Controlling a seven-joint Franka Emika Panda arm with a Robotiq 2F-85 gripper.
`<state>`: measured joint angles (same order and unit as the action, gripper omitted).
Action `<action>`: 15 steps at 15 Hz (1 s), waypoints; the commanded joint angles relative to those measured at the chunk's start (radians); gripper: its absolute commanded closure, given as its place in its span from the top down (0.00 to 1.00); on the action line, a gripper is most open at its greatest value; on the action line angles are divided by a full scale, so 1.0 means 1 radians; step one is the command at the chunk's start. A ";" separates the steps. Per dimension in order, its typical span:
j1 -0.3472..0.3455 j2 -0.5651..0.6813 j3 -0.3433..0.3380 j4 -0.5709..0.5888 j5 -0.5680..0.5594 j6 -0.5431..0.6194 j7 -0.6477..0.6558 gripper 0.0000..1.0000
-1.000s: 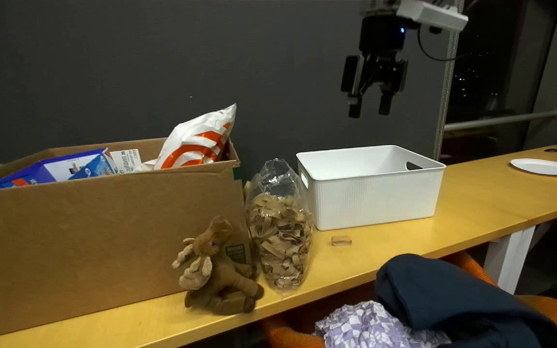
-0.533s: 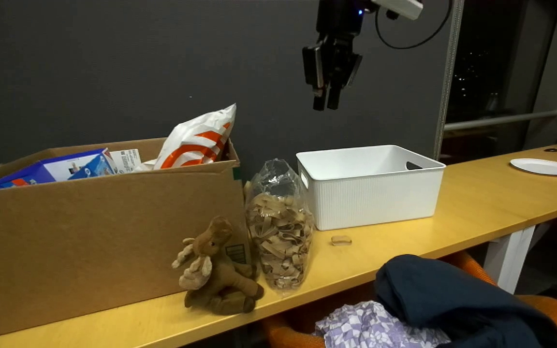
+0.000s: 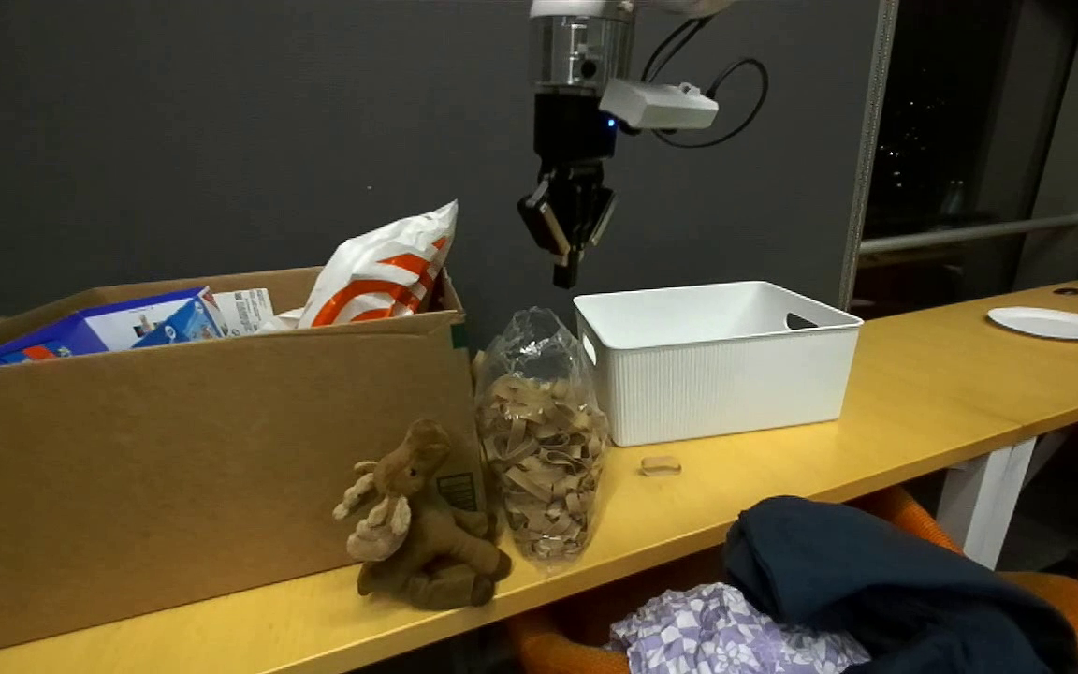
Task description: Move the white storage container backwards then remove some rubber bands from the plastic and put them on the right side of the counter.
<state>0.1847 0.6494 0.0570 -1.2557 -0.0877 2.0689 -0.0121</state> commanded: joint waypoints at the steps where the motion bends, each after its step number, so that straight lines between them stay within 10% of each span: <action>1: 0.040 0.091 0.004 0.148 -0.039 -0.035 -0.009 0.00; 15: 0.060 0.221 0.004 0.248 -0.015 -0.051 -0.005 0.00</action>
<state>0.2454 0.8452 0.0570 -1.0514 -0.1005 2.0590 -0.0127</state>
